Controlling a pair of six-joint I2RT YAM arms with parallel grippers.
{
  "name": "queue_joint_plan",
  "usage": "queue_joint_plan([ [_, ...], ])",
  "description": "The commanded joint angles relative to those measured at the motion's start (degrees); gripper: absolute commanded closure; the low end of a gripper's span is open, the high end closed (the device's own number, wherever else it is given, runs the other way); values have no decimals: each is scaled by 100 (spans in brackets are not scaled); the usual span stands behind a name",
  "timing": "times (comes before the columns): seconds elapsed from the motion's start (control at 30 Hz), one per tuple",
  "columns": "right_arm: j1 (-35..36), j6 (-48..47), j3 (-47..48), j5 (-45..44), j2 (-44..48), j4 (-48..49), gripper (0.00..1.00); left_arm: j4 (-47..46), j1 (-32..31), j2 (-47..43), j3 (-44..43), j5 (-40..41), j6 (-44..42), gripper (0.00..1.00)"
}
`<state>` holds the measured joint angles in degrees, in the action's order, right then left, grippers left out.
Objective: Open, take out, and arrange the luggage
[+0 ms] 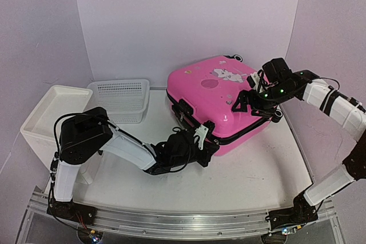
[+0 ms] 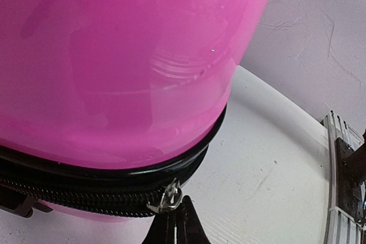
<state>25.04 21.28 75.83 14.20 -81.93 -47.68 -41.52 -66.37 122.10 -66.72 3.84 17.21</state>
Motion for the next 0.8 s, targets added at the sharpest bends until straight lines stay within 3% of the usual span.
queue_joint_plan([
  [0.0, -11, 142, -82, 75, 92, 286, 3, -658, 40, -294, -361, 221, 17, 100],
  [0.37, -16, 430, -167, 269, -16, 448, 4, -401, -756, 30, -902, 1045, -1405, 100],
  [0.57, -16, 510, -259, 340, 1, 514, 5, -407, -790, 129, -1156, 135, -1379, 100],
  [0.77, -12, 484, -320, 304, 80, 505, 5, -451, -660, -395, -586, -1420, -1026, 100],
])
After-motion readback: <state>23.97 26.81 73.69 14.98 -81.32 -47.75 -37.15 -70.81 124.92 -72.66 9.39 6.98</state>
